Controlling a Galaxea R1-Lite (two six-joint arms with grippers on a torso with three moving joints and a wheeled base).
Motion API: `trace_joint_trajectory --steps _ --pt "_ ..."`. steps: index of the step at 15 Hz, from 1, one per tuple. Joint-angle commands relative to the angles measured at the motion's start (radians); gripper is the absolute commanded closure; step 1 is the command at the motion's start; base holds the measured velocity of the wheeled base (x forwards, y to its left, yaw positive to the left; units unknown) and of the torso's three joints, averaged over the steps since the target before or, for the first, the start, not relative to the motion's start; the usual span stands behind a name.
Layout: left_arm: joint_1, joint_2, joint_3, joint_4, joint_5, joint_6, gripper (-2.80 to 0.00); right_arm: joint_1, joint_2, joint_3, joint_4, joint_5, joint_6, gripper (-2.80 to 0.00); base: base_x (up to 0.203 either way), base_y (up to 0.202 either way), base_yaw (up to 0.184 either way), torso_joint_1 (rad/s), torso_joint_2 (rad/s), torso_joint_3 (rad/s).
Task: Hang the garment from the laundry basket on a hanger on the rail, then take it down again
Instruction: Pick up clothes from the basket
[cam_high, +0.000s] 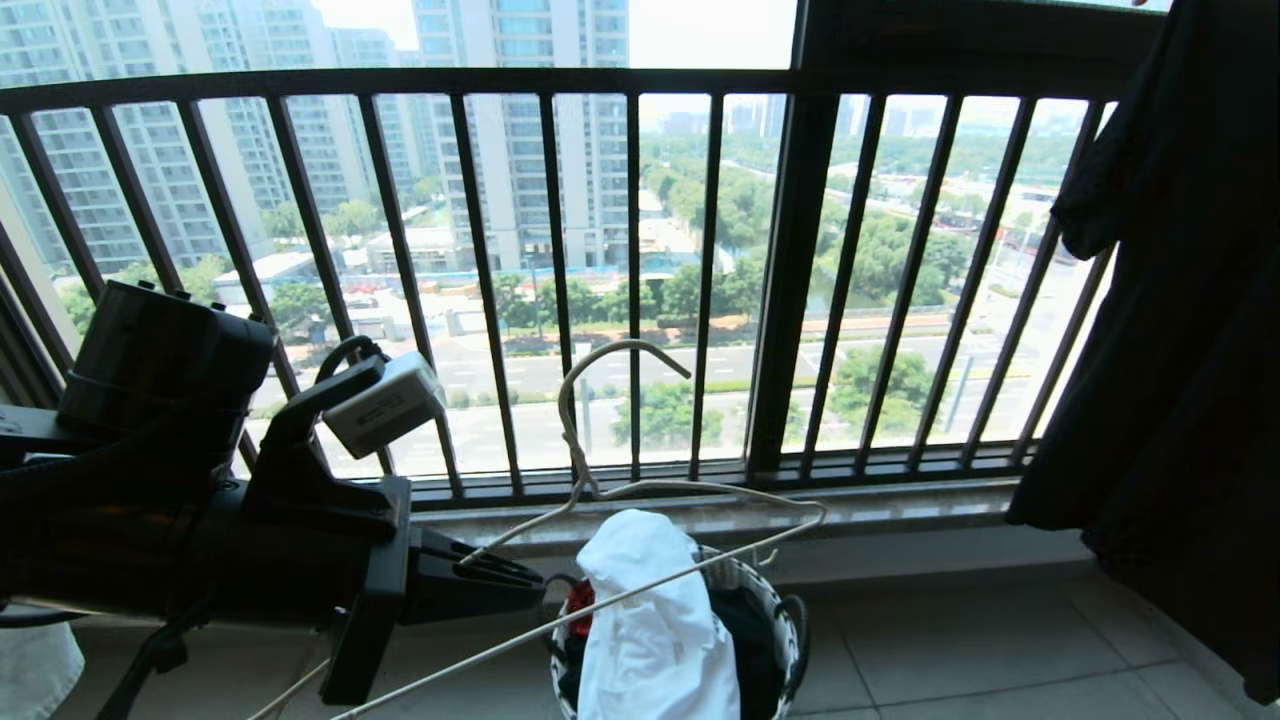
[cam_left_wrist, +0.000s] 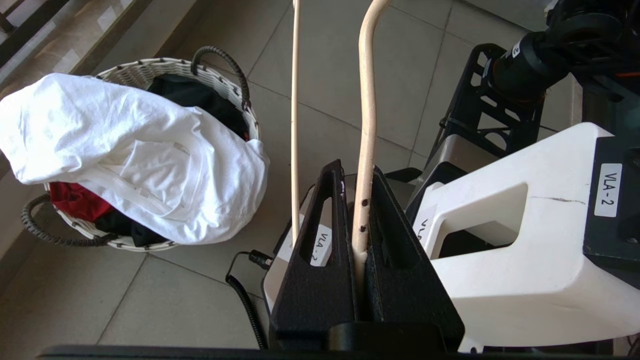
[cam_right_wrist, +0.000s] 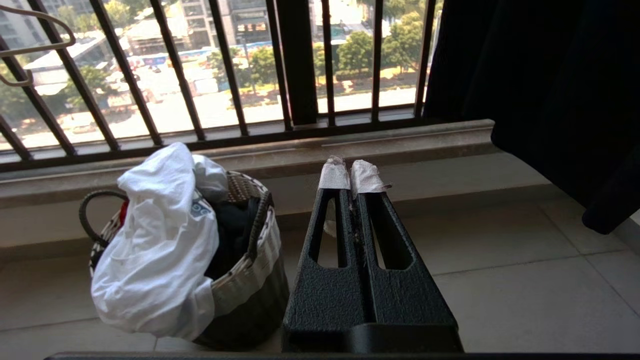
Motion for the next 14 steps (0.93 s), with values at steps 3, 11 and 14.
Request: trace_joint_trajectory --steps 3,11,14 --pt "0.000 -0.002 0.000 0.001 -0.004 0.002 0.00 0.000 0.001 0.002 0.000 0.000 0.000 0.00 0.000 0.000 0.000 -0.094 0.45 0.354" --pt "0.000 -0.009 0.000 0.001 -0.004 0.003 0.00 0.000 0.001 0.002 0.000 0.000 0.000 0.00 0.000 0.000 0.000 -0.025 0.20 0.174" --pt "0.000 -0.007 0.000 0.001 -0.004 0.003 0.00 0.000 0.001 0.002 0.000 0.000 0.000 0.00 0.000 0.000 0.000 0.000 0.00 0.000"
